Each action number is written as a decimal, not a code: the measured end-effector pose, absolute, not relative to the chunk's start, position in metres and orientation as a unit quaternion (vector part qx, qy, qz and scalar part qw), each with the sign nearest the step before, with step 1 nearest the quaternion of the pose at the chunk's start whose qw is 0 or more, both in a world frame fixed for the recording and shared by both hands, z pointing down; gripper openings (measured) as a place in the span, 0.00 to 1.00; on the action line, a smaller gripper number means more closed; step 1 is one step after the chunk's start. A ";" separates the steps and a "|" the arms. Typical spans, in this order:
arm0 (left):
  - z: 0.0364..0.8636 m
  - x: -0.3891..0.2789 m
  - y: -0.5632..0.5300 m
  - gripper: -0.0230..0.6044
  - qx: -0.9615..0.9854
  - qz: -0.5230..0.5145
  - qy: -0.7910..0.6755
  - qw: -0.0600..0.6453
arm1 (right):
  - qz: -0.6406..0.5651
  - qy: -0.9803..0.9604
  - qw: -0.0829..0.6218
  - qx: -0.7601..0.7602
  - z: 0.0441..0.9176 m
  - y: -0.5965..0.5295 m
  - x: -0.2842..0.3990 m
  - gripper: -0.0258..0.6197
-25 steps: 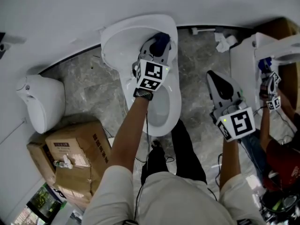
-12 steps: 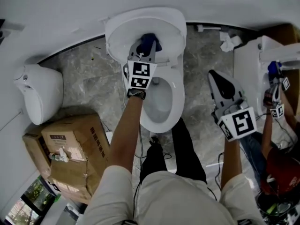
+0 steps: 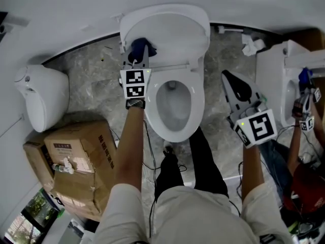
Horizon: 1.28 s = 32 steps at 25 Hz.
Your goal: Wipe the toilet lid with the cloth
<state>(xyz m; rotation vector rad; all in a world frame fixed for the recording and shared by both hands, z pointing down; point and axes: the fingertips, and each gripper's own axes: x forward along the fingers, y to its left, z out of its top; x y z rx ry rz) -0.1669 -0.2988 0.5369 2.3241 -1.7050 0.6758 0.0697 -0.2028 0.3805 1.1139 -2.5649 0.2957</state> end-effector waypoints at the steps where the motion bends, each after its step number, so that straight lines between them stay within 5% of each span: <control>1: 0.539 -0.175 -0.296 0.11 0.776 0.226 -0.581 0.094 | 0.105 -0.900 0.166 0.390 0.382 -0.202 0.067 0.09; 15: 0.584 -0.170 -0.291 0.11 0.770 0.220 -0.594 0.078 | 0.122 -0.892 0.189 0.393 0.414 -0.201 0.078 0.09; 32: 0.594 0.008 -0.311 0.10 0.829 0.182 -0.522 0.089 | 0.146 -0.860 0.190 0.450 0.436 -0.192 0.143 0.09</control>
